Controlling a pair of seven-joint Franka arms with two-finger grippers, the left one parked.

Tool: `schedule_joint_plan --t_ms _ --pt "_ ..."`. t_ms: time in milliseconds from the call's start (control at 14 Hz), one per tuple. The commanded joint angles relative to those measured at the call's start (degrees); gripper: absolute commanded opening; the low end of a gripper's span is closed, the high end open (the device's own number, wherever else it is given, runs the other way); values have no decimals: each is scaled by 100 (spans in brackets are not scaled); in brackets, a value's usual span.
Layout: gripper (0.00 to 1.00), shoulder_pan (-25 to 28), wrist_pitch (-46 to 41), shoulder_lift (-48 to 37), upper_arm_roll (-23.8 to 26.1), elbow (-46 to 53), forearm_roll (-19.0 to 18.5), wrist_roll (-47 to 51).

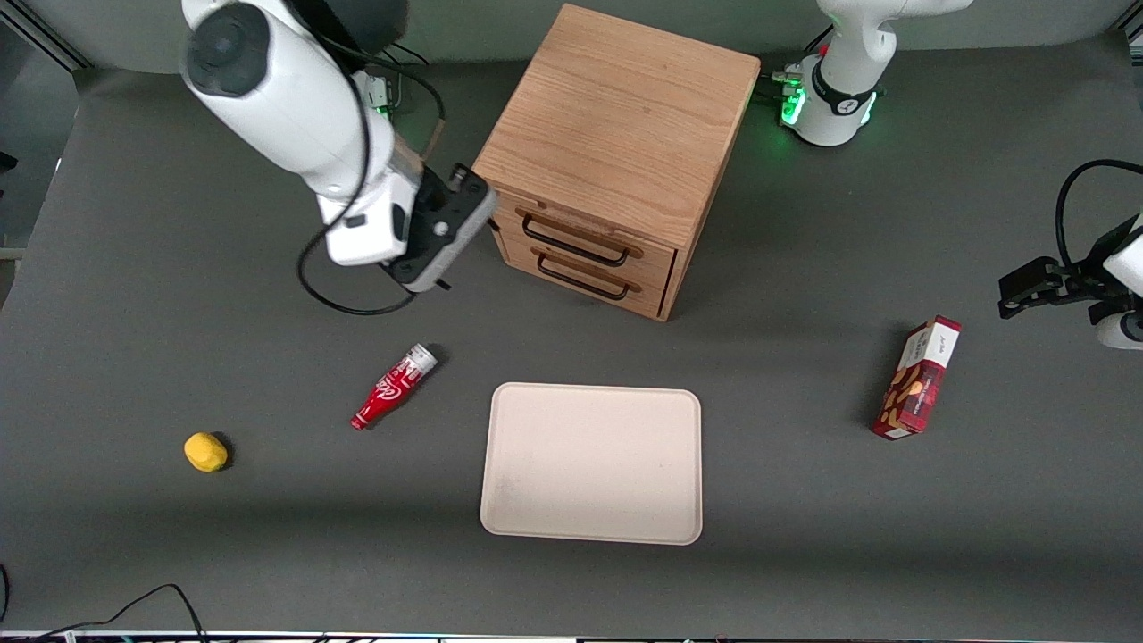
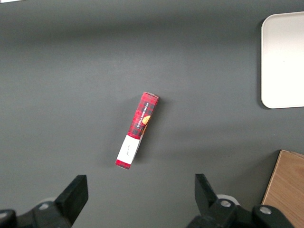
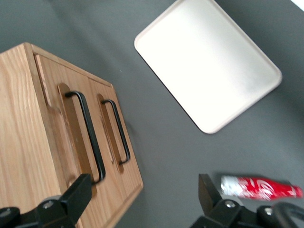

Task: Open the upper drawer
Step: 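Hook the right gripper onto the upper drawer's black handle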

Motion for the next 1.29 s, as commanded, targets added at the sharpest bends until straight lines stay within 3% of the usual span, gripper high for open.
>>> schedule_joint_plan --t_ms 0,357,1214 --pt "100 264 395 347 2 127 -66 159" --pt "100 519 696 708 2 66 -162 106" --pt "100 590 1706 559 230 -1164 -154 62"
